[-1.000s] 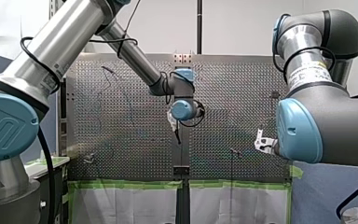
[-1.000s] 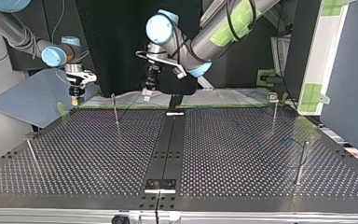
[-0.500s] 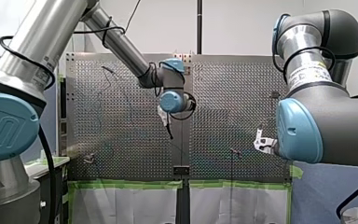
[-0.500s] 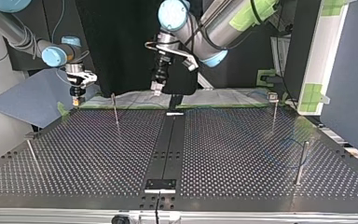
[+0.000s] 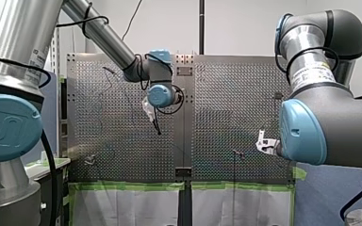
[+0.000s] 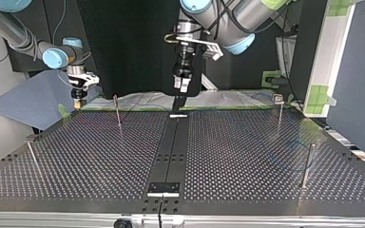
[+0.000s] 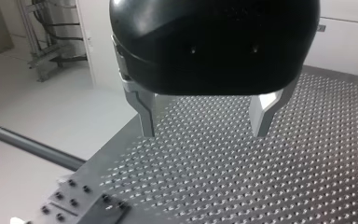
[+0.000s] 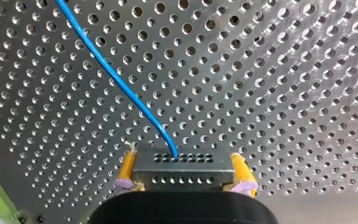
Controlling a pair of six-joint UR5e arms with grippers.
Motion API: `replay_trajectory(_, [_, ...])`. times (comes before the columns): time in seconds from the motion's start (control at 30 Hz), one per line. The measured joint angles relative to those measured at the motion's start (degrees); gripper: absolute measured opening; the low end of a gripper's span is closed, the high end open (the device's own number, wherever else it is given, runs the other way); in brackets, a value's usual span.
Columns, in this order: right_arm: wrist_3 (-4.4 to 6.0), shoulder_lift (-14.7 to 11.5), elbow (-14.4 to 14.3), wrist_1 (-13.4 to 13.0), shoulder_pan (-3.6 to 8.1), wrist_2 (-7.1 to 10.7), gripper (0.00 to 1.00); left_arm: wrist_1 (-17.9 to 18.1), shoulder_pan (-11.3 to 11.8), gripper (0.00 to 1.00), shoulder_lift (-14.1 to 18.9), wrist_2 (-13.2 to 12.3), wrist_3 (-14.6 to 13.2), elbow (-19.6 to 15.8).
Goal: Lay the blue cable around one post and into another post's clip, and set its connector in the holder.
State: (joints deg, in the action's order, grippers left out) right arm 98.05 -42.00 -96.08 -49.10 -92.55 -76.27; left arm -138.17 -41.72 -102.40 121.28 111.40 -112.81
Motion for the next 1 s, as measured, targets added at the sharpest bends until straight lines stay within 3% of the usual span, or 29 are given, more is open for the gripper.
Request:
replay_trajectory(0.2, [-1.31, -0.5, 0.0, 1.6, -0.15, -1.56, 0.25, 1.6, 0.3, 1.00, 3.7, 1.5, 0.2, -3.7])
replay_trajectory(0.33, [-2.05, -2.2, 0.0, 3.3, -0.52, -2.11, 0.25, 3.8, 0.4, 1.00, 3.6, 0.8, 0.1, -6.1])
replay_trajectory(0.63, [-2.22, -6.8, -0.5, 6.6, -2.33, -3.46, 0.25, 7.1, 0.1, 1.00, -0.2, 0.7, -0.3, -11.1])
replay_trajectory(1.0, [-2.12, -9.1, -1.7, 6.8, -4.35, -4.83, 0.25, 9.7, 0.3, 1.00, -0.6, 1.1, 0.6, -16.7])
